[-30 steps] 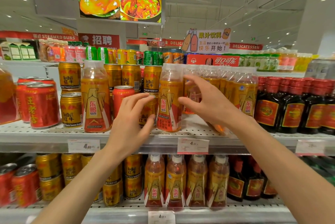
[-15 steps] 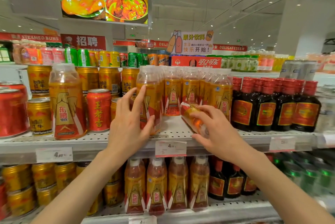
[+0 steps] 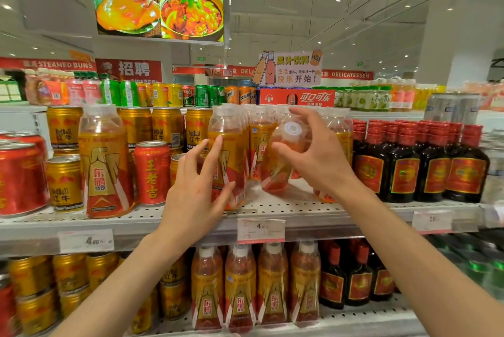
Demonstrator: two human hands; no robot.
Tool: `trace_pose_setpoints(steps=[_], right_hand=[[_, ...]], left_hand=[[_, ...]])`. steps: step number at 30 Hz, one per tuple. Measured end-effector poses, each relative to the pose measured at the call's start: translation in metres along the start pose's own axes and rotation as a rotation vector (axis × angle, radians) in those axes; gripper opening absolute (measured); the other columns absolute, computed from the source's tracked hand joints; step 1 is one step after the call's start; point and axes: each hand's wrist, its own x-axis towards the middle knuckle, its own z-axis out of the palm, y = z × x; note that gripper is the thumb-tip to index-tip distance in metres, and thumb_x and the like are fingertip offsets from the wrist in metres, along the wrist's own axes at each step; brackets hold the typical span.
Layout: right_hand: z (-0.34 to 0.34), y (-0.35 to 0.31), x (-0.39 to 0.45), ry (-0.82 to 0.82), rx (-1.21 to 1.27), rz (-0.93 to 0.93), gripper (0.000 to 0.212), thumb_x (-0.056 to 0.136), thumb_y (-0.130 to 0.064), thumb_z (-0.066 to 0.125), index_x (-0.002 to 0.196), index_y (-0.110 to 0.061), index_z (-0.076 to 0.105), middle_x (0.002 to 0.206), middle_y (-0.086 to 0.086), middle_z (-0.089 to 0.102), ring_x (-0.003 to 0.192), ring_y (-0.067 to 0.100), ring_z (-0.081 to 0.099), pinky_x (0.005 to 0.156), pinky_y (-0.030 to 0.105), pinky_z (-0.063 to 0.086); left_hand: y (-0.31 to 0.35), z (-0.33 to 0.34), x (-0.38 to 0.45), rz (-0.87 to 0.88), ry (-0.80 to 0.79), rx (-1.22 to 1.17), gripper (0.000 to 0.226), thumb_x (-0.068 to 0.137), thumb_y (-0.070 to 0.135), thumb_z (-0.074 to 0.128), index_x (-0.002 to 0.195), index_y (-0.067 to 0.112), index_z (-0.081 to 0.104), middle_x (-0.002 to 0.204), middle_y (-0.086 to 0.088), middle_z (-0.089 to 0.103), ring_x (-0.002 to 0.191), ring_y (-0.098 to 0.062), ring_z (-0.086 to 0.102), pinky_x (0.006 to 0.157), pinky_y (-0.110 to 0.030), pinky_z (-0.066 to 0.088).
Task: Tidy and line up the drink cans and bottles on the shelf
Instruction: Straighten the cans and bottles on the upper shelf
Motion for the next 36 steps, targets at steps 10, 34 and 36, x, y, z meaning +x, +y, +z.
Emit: trace_pose_setpoints(steps=[10, 34, 36], right_hand=[[0.037, 0.004, 0.030, -0.078, 0.157, 0.177, 0.081, 0.092, -0.049, 0.067, 0.158, -0.036, 0.022, 0.159, -0.005, 0.037, 0.142, 0.014, 0.038, 0.116, 0.041, 0.034], [0.042, 0.003, -0.031, -0.164, 0.176, 0.247, 0.088, 0.094, -0.047, 0.065, 0.157, -0.050, 0.004, 0.167, -0.013, 0.020, 0.152, 0.011, 0.025, 0.121, 0.045, 0.028], [0.038, 0.002, -0.041, -0.148, 0.166, 0.293, 0.082, 0.094, -0.045, 0.066, 0.159, -0.043, 0.016, 0.163, -0.011, 0.032, 0.147, 0.010, 0.033, 0.118, 0.041, 0.032]], left_hand=[[-0.004, -0.002, 0.001, 0.016, -0.016, -0.013, 0.088, 0.091, 0.042, 0.066, 0.159, 0.035, 0.012, 0.156, -0.003, 0.028, 0.141, -0.021, 0.030, 0.069, -0.020, 0.044], [-0.002, 0.001, -0.005, -0.011, -0.018, -0.062, 0.086, 0.093, 0.037, 0.065, 0.160, 0.034, 0.012, 0.160, -0.001, 0.025, 0.147, -0.019, 0.026, 0.082, -0.022, 0.043], [-0.002, -0.003, -0.008, -0.021, -0.037, -0.103, 0.084, 0.093, 0.035, 0.066, 0.160, 0.033, 0.014, 0.162, 0.003, 0.023, 0.149, -0.014, 0.023, 0.095, -0.021, 0.037]])
